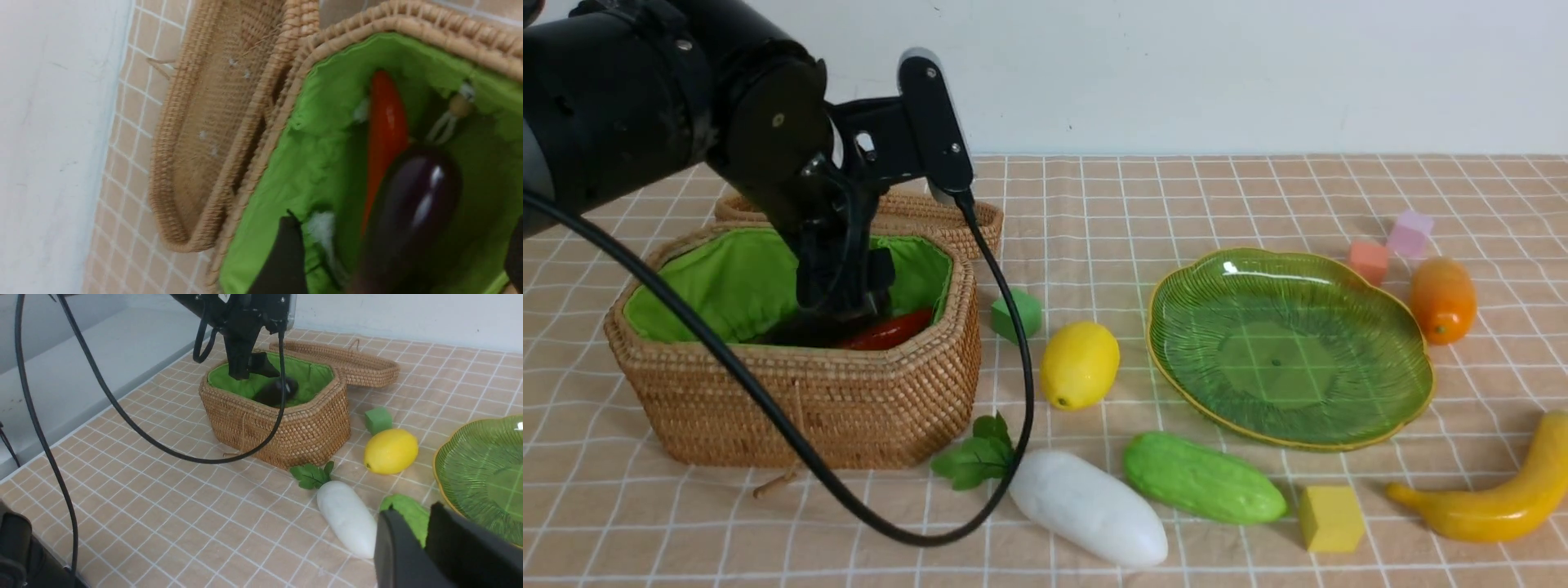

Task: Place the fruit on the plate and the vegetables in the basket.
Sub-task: Use the left arm to grab an eggplant and put it into the left basket, then take a daikon with your left arm and place it on the basket on the left.

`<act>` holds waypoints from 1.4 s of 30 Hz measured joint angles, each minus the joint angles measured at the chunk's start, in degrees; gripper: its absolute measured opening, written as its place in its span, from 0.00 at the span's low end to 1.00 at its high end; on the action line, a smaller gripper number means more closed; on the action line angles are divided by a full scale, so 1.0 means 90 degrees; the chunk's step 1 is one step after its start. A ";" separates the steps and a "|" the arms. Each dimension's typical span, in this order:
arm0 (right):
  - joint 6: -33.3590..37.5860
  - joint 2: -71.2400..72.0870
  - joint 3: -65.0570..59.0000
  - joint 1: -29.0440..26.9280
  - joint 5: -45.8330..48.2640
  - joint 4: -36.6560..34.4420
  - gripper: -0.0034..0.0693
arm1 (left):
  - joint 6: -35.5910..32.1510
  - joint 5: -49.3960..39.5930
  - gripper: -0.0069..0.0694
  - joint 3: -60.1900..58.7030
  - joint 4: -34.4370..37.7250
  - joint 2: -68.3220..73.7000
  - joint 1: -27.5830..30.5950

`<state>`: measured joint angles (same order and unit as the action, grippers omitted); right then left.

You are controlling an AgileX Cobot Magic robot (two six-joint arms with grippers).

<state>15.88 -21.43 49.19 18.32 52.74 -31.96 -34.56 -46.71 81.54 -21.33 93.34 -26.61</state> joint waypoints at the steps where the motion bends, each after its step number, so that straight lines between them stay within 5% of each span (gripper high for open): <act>1: 0.0000 0.0000 0.0017 0.0000 0.0041 0.0028 0.24 | 0.0000 -0.0051 0.96 0.0000 0.0281 -0.0007 0.0000; 8: -0.0245 0.0000 0.0681 0.0000 0.1334 0.1262 0.25 | -0.0402 -0.0697 0.75 0.0000 0.2370 -0.0169 -0.0572; 10: -0.0614 0.0006 0.0908 0.0000 0.1822 0.1657 0.25 | -0.1169 -0.0901 0.62 0.0000 0.2943 -0.0091 -0.1200; 13: -0.0761 0.0011 0.0930 0.0000 0.2132 0.1731 0.25 | -0.1810 -0.0990 0.59 0.0000 0.3223 0.0189 -0.1698; 21: -0.0813 0.0011 0.0846 0.0000 0.2186 0.1459 0.26 | -0.2160 -0.0385 0.91 0.0000 0.2677 0.1516 -0.2018; 24: -0.0813 0.0011 0.0846 0.0000 0.2186 0.1417 0.26 | -0.2307 -0.0103 0.96 0.0000 0.2559 0.1864 -0.2018; 28: -0.0813 0.0011 0.0846 0.0000 0.2186 0.1412 0.26 | -0.2432 0.0048 0.90 0.0003 0.2322 0.2336 -0.2018; 31: -0.0813 0.0011 0.0846 0.0000 0.2186 0.1412 0.26 | -0.2313 0.0010 0.75 0.0018 0.2138 0.2525 -0.2018; 42: -0.0813 0.0011 0.0846 0.0000 0.2172 0.1412 0.26 | -0.1557 -0.0557 0.76 0.0078 0.1543 0.0600 -0.2117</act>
<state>8.56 -21.34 56.80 18.32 72.29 -19.26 -48.58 -51.72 82.24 -7.45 98.74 -45.66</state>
